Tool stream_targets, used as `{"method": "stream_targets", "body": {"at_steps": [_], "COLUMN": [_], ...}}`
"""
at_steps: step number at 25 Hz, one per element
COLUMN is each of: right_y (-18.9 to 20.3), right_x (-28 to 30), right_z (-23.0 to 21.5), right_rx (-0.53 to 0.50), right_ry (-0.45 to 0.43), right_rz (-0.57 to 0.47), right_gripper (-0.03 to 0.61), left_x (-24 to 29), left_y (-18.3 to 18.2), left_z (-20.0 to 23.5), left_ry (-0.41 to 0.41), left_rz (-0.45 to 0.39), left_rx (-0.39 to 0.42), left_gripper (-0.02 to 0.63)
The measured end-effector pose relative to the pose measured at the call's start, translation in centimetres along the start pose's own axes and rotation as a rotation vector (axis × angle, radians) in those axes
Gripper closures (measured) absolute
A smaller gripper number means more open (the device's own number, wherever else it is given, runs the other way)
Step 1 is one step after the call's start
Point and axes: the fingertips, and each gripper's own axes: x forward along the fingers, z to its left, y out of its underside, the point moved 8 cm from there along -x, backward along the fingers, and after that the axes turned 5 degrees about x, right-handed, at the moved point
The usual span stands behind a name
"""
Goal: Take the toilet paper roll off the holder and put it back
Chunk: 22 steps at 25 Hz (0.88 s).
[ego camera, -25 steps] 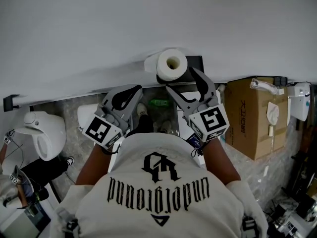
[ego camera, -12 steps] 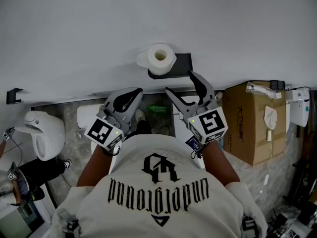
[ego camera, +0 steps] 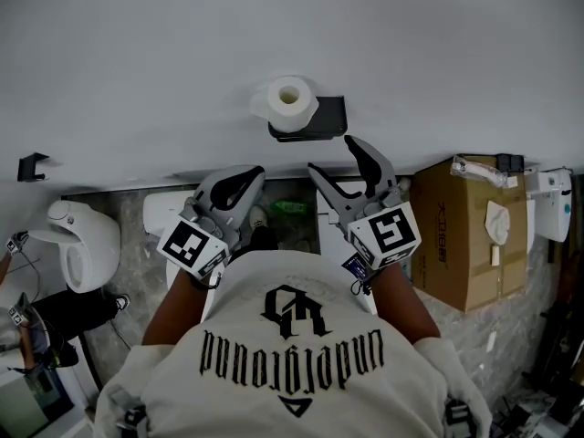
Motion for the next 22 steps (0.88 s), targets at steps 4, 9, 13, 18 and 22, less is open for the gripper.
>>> {"method": "stream_targets", "body": {"at_steps": [4, 9, 13, 18, 22], "right_y": [0.0, 0.6, 0.7, 0.3, 0.1], "right_x": [-0.8, -0.9, -0.9, -1.3, -1.7], "right_z": [0.3, 1.5, 2.8, 4.8, 6.8], "right_rx": [-0.016, -0.018, -0.021, -0.044, -0.064], "right_ry": [-0.042, -0.092, -0.132, -0.161, -0.166], "right_rz": [-0.014, -0.009, -0.01, -0.018, -0.023], "right_gripper": [0.376, 0.468, 0.513, 0.548, 0.558], "left_x": [-0.8, -3.1, -4.9, -7.0, -8.8], "left_y": [0.0, 1.1, 1.0, 1.1, 1.0], "left_z": [-1.1, -2.5, -2.8, -3.2, -3.2], "left_ry": [-0.024, -0.072, -0.105, -0.107, -0.099], "left_rz": [0.01, 0.032, 0.031, 0.041, 0.005], "left_rx": [-0.01, -0.05, -0.065, -0.086, -0.075], "left_gripper": [0.601, 0.601, 0.601, 0.601, 0.601]}}
